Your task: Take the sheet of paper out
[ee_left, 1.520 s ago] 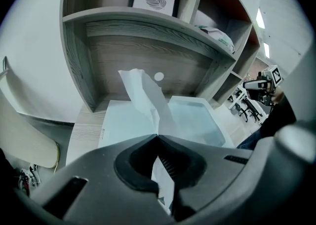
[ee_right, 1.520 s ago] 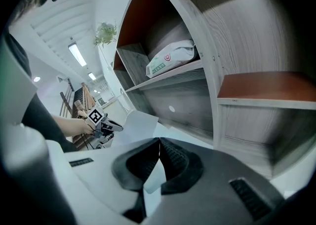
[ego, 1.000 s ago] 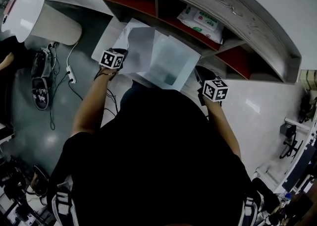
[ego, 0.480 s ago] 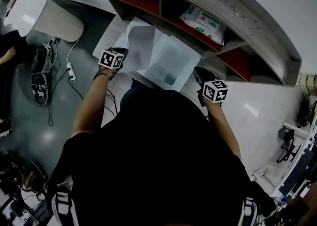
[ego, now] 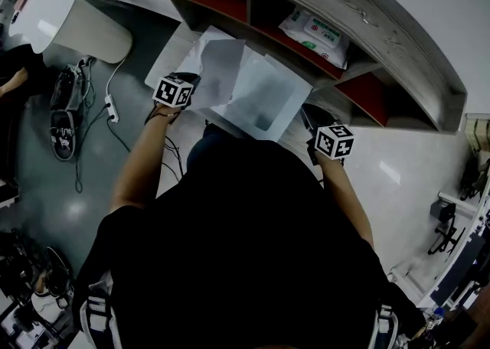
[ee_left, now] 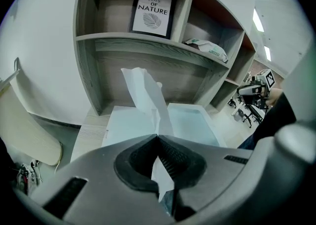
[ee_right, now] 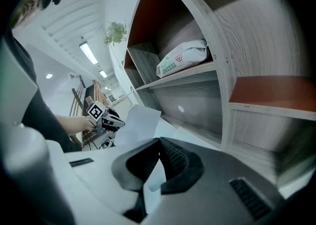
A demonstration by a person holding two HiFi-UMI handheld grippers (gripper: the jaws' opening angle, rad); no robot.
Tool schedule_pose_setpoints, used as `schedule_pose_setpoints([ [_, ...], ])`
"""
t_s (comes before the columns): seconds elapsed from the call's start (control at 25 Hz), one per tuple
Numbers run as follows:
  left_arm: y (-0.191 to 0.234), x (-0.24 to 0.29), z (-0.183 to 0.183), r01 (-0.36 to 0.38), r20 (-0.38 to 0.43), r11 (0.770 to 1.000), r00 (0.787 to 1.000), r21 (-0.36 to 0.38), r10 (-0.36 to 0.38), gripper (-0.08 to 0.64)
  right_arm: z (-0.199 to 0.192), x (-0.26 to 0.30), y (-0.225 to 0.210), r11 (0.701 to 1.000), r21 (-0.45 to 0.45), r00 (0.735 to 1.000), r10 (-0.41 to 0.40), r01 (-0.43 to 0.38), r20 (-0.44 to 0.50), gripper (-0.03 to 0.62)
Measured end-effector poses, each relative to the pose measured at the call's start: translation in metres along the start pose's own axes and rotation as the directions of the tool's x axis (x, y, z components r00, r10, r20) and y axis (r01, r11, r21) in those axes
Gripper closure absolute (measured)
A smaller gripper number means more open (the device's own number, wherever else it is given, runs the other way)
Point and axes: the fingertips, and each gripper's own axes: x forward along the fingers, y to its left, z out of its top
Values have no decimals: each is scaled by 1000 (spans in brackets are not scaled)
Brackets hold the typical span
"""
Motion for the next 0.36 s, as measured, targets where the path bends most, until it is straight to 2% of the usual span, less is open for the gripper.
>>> schedule_pose_setpoints([
  [0.36, -9, -3, 9, 3, 9, 1000, 1000, 18, -3, 540, 0, -2, -4, 1000, -2, 1000, 10, -10, -2, 579],
])
